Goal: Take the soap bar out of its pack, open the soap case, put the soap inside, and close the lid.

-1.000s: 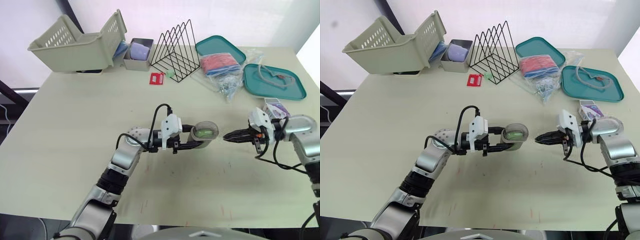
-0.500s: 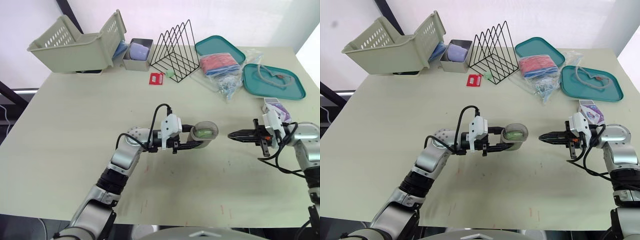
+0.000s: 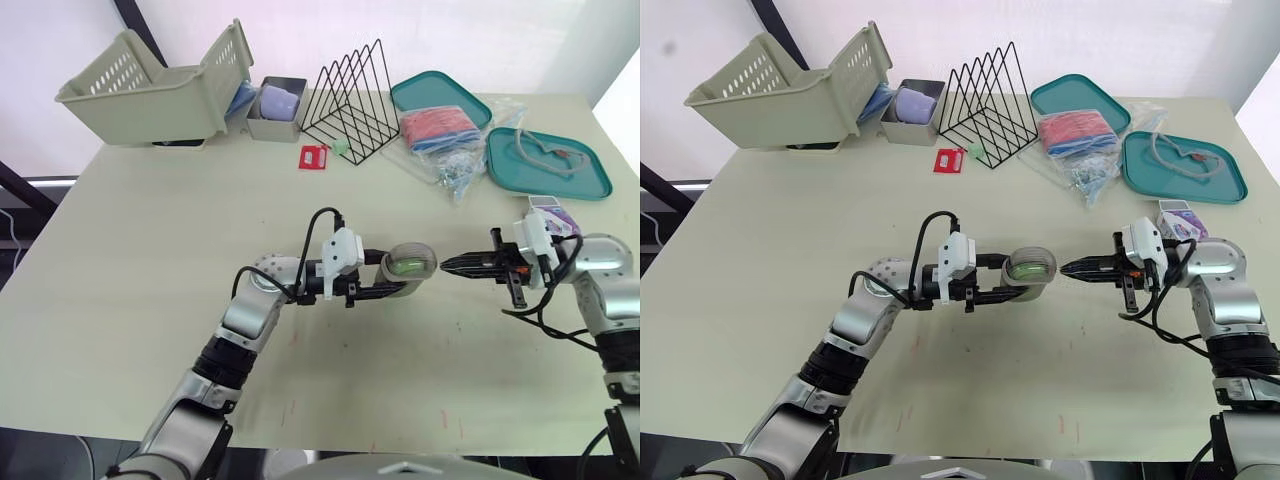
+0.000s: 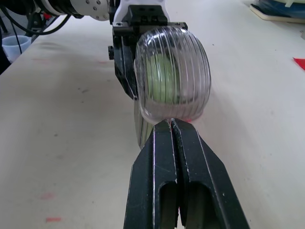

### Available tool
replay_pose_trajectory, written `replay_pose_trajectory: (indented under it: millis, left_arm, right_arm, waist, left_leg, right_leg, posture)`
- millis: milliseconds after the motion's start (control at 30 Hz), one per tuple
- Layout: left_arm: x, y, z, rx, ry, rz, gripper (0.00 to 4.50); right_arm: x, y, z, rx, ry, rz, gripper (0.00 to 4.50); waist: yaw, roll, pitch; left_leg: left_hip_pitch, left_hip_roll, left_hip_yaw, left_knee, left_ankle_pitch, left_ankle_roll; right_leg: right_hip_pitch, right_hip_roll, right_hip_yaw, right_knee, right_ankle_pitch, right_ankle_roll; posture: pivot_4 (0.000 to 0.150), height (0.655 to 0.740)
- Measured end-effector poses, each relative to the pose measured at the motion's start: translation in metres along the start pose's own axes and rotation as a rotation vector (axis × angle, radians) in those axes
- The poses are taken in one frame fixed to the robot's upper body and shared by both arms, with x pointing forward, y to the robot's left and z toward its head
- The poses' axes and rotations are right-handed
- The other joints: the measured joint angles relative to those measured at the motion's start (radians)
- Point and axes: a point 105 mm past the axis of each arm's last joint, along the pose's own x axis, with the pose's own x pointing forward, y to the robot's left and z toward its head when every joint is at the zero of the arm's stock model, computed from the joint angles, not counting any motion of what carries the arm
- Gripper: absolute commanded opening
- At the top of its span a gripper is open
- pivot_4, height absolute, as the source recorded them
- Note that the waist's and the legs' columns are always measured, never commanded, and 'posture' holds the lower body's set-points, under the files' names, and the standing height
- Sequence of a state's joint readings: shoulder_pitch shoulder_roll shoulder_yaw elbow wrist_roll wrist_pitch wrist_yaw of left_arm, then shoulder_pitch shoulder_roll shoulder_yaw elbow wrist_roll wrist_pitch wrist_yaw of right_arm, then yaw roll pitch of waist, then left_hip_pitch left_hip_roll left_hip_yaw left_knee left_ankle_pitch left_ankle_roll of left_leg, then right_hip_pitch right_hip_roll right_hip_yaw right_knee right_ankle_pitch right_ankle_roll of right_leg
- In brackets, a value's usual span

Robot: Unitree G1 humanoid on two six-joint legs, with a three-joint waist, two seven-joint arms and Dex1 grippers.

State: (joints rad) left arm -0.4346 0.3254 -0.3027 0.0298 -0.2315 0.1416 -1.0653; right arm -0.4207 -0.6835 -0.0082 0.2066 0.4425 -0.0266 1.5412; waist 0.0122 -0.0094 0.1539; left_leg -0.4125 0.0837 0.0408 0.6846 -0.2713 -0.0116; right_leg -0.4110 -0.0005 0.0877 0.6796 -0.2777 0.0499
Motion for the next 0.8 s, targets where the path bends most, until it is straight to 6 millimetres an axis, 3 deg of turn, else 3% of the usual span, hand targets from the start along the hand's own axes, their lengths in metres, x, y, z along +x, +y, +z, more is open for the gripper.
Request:
replay_pose_trajectory:
  millis: [800]
  left_arm:
    - [0.0000, -0.0001, 0.0001, 0.000, 0.001, 0.000, 1.97]
  right_arm:
    - [0.0050, -0.0024, 0.0094, -0.017, -0.014, 0.016, 0.03]
  waist:
    - [0.000, 0.000, 0.000]
  left_leg:
    - [0.000, 0.000, 0.000, 0.000, 0.000, 0.000]
  right_leg:
    - [0.000, 0.000, 0.000, 0.000, 0.000, 0.000]
  posture:
    - [0.150, 0.7400]
